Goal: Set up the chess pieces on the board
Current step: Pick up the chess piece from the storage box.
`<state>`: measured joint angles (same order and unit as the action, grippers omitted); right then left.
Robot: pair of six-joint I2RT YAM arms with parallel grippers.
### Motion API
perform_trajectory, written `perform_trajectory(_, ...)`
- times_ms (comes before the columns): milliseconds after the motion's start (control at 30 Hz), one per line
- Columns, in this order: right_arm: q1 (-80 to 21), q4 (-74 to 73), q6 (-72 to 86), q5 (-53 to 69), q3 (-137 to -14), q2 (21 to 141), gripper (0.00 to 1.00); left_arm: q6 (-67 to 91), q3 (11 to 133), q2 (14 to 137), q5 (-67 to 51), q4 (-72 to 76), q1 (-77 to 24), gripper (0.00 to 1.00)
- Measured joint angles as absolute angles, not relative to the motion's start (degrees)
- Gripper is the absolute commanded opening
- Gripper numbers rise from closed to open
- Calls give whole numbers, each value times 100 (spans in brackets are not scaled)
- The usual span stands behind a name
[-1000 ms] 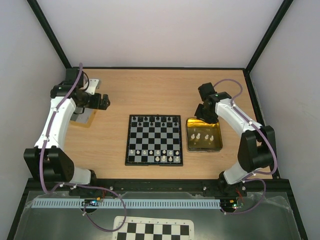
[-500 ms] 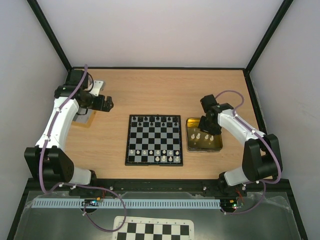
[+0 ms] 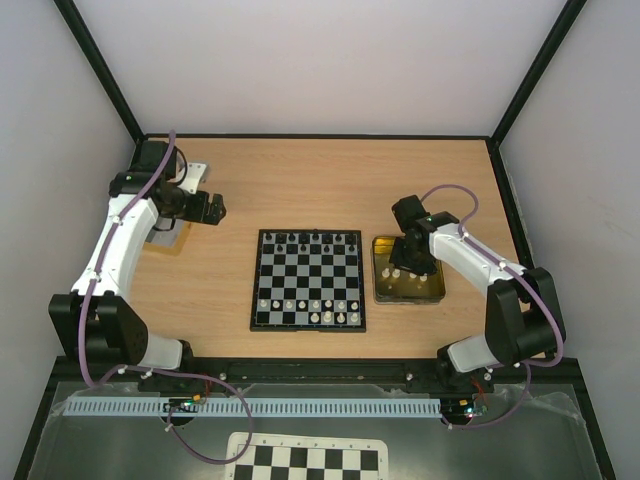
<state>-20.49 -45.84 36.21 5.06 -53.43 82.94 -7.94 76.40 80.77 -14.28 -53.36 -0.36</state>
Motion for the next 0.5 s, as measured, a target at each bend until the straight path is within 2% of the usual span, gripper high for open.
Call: perform_trajectory(500, -2191, -4510, 3621, 558, -5345, 8374, 28, -794, 7609, 8112, -1409, -5325, -34, 99)
